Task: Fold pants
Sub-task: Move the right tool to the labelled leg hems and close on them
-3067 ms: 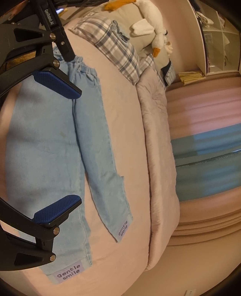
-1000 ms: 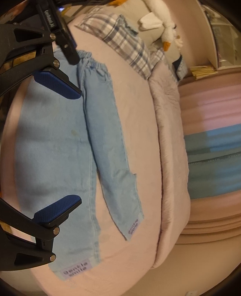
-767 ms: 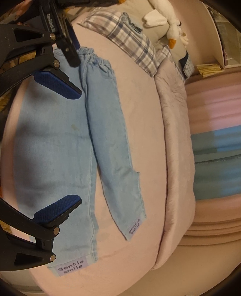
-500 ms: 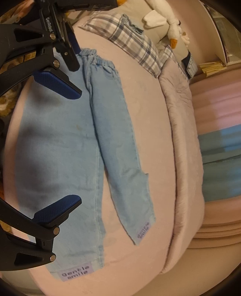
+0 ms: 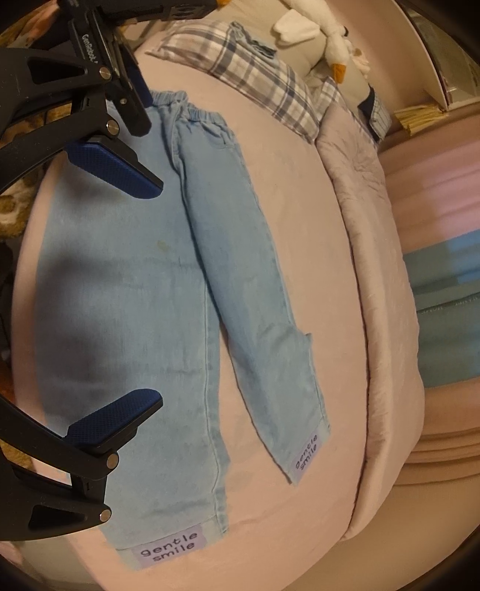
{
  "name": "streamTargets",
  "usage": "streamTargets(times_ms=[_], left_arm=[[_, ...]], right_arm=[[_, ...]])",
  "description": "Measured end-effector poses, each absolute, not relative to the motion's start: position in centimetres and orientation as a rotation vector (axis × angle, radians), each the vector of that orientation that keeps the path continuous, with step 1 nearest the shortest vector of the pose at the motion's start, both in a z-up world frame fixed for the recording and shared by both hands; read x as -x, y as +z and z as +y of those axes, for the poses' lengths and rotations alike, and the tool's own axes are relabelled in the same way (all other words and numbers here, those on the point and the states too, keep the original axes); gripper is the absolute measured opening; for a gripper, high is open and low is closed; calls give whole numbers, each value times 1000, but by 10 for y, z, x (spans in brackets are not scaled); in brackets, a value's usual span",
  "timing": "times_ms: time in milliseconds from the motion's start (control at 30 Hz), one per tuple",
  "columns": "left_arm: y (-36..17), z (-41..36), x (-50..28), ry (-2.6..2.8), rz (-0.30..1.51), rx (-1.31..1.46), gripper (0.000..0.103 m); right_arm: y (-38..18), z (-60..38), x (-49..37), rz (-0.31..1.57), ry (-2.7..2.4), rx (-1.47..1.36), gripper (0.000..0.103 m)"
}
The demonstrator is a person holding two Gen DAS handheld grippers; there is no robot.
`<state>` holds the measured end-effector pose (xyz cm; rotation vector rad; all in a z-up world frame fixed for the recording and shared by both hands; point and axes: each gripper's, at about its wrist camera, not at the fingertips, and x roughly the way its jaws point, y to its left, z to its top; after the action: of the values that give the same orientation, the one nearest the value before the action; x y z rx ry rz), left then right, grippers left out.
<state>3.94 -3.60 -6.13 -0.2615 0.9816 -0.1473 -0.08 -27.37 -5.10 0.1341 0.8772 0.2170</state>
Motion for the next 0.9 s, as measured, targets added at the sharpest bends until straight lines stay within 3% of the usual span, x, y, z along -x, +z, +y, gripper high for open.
streamTargets(times_ms=[400,900], left_arm=[[-63,-11,-39,-110,973,311,90],[-109,107,-27,282,1056,414,84]], right_arm=[[-57,-276,-4,902,197,-136,102],[-79,-325,-9,952,49,-208,96]])
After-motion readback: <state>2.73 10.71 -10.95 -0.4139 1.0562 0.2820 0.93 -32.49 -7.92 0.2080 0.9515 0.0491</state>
